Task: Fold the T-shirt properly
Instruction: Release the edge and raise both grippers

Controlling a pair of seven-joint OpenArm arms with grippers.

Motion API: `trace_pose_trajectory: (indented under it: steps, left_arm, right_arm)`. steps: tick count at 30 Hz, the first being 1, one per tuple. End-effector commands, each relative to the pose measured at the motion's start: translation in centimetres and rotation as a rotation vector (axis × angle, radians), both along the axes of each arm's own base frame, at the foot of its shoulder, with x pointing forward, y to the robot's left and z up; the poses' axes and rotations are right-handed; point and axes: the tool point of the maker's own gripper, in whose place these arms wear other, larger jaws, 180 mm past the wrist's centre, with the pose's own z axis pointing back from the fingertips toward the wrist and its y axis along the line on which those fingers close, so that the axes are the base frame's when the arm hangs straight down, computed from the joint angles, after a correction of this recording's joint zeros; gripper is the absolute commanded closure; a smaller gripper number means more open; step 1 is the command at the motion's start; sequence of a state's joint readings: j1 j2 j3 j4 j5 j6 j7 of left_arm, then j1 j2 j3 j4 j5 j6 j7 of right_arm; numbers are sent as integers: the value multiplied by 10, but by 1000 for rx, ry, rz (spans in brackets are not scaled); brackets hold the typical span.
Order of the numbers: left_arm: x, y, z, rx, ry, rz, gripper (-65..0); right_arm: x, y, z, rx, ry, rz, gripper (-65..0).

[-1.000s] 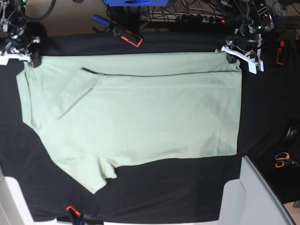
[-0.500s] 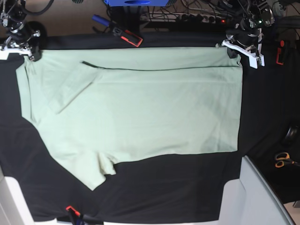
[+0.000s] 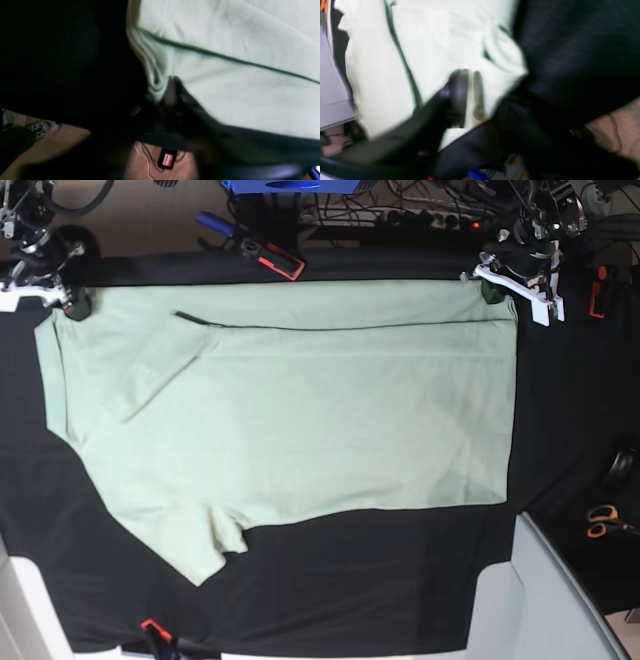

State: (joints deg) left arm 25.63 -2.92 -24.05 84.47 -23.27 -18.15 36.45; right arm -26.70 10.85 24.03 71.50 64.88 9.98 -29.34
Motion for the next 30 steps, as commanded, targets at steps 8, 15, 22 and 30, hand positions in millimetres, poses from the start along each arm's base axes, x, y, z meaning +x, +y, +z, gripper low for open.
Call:
trace_pose_trajectory:
  steps: [8,15,22,30]
  left_arm:
    - [-44,74,20,130,101,152,-457]
    - [-47,113,75,269,10,206,-442]
    - [-23,108,105,320,-69,157,0]
    - [12,50,67,185,-64,27,0]
  right_arm:
    - [-44,-3,-9,1,107,-50,-373]
    - [-34,4,42,-78,1,31,-351]
    - [4,48,70,-27,-84,197,-7]
    - [30,105,43,83,-62,322,0]
